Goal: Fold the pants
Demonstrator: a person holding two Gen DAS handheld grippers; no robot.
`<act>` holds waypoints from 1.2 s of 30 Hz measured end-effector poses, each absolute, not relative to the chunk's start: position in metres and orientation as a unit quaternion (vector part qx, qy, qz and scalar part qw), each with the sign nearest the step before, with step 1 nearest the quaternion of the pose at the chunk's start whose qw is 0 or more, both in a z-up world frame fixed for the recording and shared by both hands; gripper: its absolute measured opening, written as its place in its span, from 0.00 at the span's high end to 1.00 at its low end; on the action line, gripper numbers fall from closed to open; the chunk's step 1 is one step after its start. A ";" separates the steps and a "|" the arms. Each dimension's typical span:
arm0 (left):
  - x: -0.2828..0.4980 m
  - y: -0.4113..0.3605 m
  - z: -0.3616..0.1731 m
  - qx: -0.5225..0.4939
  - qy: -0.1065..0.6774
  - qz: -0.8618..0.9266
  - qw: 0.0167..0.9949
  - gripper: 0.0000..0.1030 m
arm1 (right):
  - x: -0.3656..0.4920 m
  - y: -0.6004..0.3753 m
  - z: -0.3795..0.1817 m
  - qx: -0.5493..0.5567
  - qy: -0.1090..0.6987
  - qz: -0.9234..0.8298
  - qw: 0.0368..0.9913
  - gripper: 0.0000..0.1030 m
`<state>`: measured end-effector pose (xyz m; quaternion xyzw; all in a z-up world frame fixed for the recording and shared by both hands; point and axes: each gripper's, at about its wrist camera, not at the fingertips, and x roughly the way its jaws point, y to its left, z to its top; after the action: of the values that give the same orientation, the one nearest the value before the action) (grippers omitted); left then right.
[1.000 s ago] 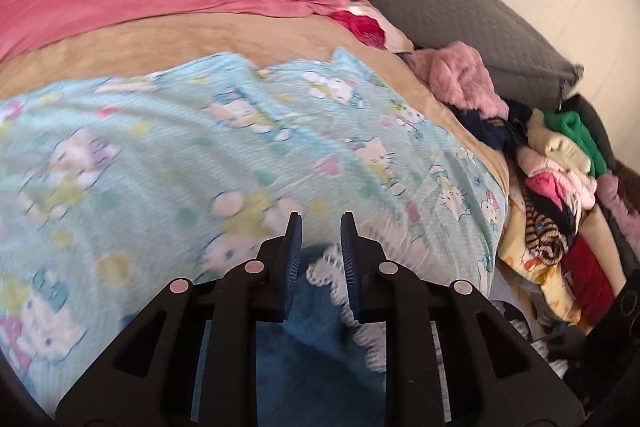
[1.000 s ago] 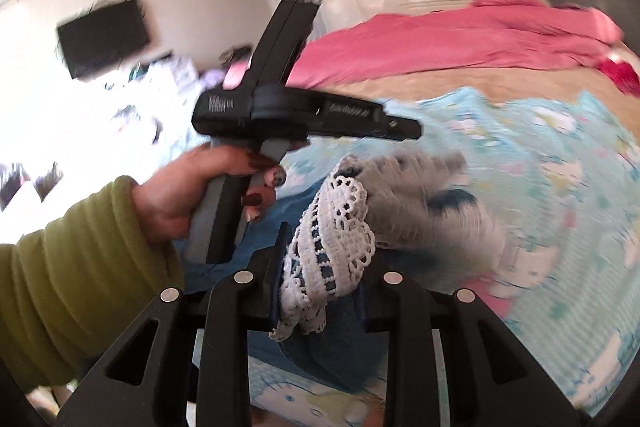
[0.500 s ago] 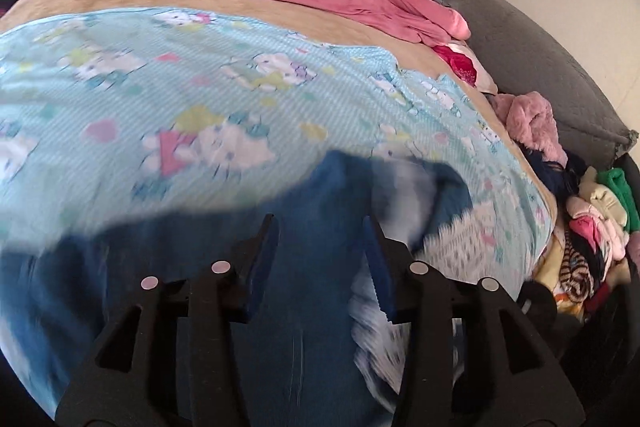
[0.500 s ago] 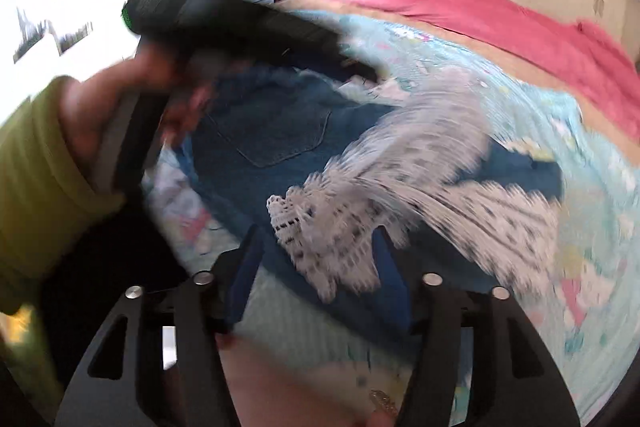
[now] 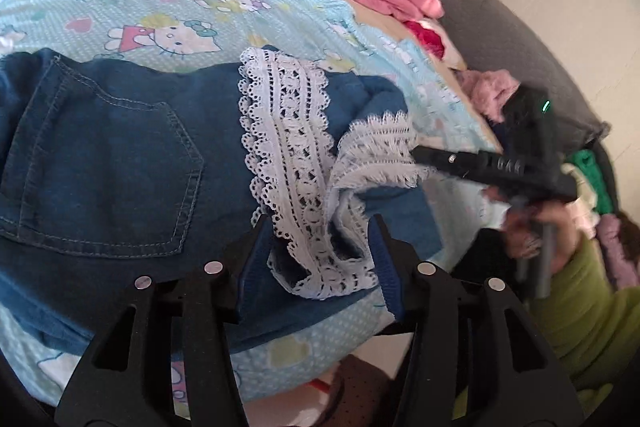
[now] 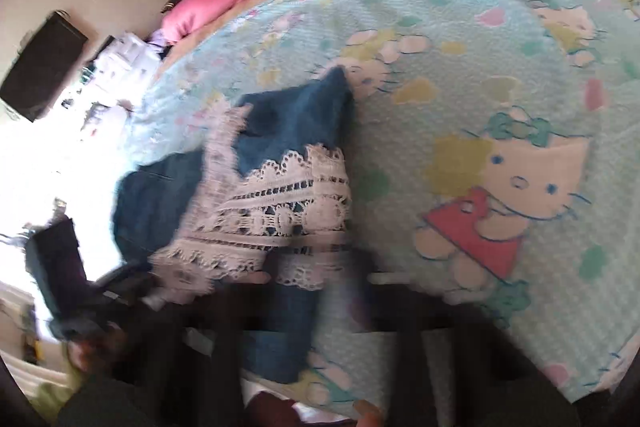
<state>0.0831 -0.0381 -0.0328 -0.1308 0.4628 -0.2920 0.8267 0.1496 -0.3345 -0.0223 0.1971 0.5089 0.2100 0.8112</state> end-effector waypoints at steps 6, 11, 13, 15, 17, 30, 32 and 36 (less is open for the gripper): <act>0.081 -0.041 -0.041 -0.135 0.472 -0.289 0.822 0.61 | 0.173 -0.263 0.039 0.153 0.477 0.249 0.829 0.87; 0.077 -0.040 -0.043 -0.139 0.477 -0.281 0.821 0.61 | 0.233 -0.195 0.036 0.084 0.504 0.251 0.822 0.58; 0.073 -0.036 -0.043 -0.141 0.480 -0.275 0.821 0.60 | 0.241 -0.186 0.046 0.047 0.490 0.240 0.837 0.58; 0.070 -0.035 -0.043 -0.142 0.483 -0.271 0.820 0.59 | 0.237 -0.178 0.061 0.006 0.460 0.239 0.855 0.48; 0.070 -0.034 -0.044 -0.146 0.484 -0.269 0.820 0.59 | 0.235 -0.164 0.061 -0.048 0.457 0.243 0.854 0.44; 0.070 -0.046 -0.043 -0.147 0.482 -0.267 0.822 0.81 | 0.269 -0.102 -0.024 -0.240 0.543 0.252 0.764 0.75; 0.070 -0.051 -0.044 -0.144 0.482 -0.272 0.820 0.83 | 0.269 -0.109 -0.028 -0.229 0.552 0.268 0.756 0.80; 0.070 -0.050 -0.046 -0.152 0.479 -0.276 0.819 0.86 | 0.259 -0.127 -0.027 -0.212 0.545 0.286 0.759 0.84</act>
<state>0.0699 -0.0497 -0.0456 -0.1517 0.4792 -0.2764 0.8191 0.2586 -0.1269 -0.0269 -0.2118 0.5454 0.2858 0.7589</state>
